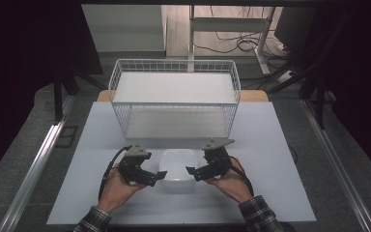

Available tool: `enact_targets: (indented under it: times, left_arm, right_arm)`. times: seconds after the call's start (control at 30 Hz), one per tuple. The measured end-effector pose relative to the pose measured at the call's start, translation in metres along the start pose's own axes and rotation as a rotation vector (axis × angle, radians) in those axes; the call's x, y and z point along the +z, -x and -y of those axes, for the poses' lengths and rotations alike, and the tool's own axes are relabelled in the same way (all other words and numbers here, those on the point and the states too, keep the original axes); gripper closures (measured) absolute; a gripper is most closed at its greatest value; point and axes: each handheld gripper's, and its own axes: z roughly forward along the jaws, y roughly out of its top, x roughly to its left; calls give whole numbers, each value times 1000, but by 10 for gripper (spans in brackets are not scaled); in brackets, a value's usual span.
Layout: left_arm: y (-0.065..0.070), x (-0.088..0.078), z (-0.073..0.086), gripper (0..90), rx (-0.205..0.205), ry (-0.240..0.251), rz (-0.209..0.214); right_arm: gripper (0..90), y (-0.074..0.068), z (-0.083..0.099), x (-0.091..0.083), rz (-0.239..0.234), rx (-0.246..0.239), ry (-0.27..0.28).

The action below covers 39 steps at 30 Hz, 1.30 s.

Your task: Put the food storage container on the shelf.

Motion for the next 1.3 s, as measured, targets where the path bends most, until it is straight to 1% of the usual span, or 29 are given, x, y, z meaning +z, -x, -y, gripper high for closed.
enact_targets:
  times: [0.03, 0.07, 0.1, 0.2, 0.23, 0.27, 0.3, 0.4, 0.47, 0.5, 0.53, 0.57, 0.6, 0.63, 0.67, 0.73, 0.77, 0.8, 0.83, 0.87, 0.9, 0.97, 1.0, 1.07, 1.1, 1.2, 1.23, 1.27, 1.3]
  left_arm:
    - [-3, 3, -4, 84, -14, 9, 6]
    - [-3, 3, -4, 88, -14, 9, 6]
    - [-5, 5, -5, 88, -25, 13, 11]
    - [-10, 12, -3, 91, -46, 15, 24]
    - [-12, 16, 1, 90, -60, 9, 34]
    - [-12, 16, 1, 90, -60, 9, 34]
    - [-15, 21, 4, 90, -71, 1, 40]
    - [-16, 24, 7, 85, -86, -2, 50]
    - [-16, 25, 8, 85, -102, -2, 77]
    - [-16, 26, 8, 95, -97, -3, 91]
    - [-15, 26, 8, 111, -93, -6, 120]
    - [-15, 26, 8, 134, -95, -7, 135]
    - [-13, 26, 8, 155, -101, -9, 157]
    - [-12, 26, 8, 194, -101, -12, 160]
    - [-10, 24, 9, 217, -115, -18, 164]
    - [-10, 22, 9, 280, -116, -23, 166]
    - [-10, 19, 10, 280, -125, -24, 168]
    - [-9, 12, 12, 389, -124, -16, 158]
    - [-8, 10, 13, 422, -124, -16, 157]
    - [-8, 10, 13, 450, -124, -16, 157]
    - [-7, 7, 14, 450, -127, -15, 153]
    - [-5, 3, 16, 502, -140, -12, 149]
    - [-4, 0, 16, 535, -155, -8, 149]
    - [-2, -2, 17, 583, -186, -2, 131]
    - [-1, -3, 16, 613, -201, 6, 123]
    - [1, -5, 15, 659, -224, 21, 104]
    - [-1, -8, 17, 712, -239, 43, 104]
    - [-1, -8, 17, 742, -239, 43, 104]
    - [-1, -10, 17, 742, -240, 56, 98]
  right_arm:
    - [54, 0, -4, 4, 4, 8, 6]
    - [54, 0, -4, 4, 4, 8, 6]
    - [63, -1, -6, 5, 6, 7, 6]
    - [81, 0, -8, 8, 3, 20, 8]
    - [87, 2, -6, 12, -3, 31, 0]
    - [87, 2, -6, 12, -3, 31, 0]
    - [87, 3, -3, 14, -8, 43, -16]
    - [87, 4, 0, 17, -18, 55, -26]
    - [87, 7, 2, 17, -44, 93, -29]
    - [89, 7, 3, 17, -57, 108, -37]
    - [102, 7, 4, 17, -68, 111, -44]
    - [121, 7, 5, 16, -96, 129, -50]
    - [141, 7, 6, 15, -111, 141, -56]
    - [177, 7, 8, 13, -147, 168, -66]
    - [179, 6, 9, 12, -145, 173, -70]
    - [196, 5, 10, 10, -138, 175, -75]
    - [237, 4, 10, 7, -133, 184, -80]
    - [346, 4, 12, 0, -129, 202, -74]
    - [389, 4, 14, -4, -131, 209, -69]
    - [389, 4, 14, -4, -131, 209, -69]
    - [423, 5, 15, -6, -142, 220, -66]
    - [481, 6, 17, -9, -161, 255, -67]
    - [515, 6, 17, -10, -164, 268, -65]
    - [618, 7, 17, -16, -158, 274, -49]
    - [636, 8, 17, -18, -163, 283, -41]
    - [669, 7, 16, -20, -147, 293, -32]
    - [712, 6, 15, -23, -132, 291, -19]
    - [712, 6, 15, -23, -132, 291, -19]
    - [740, 5, 15, -24, -127, 289, -9]
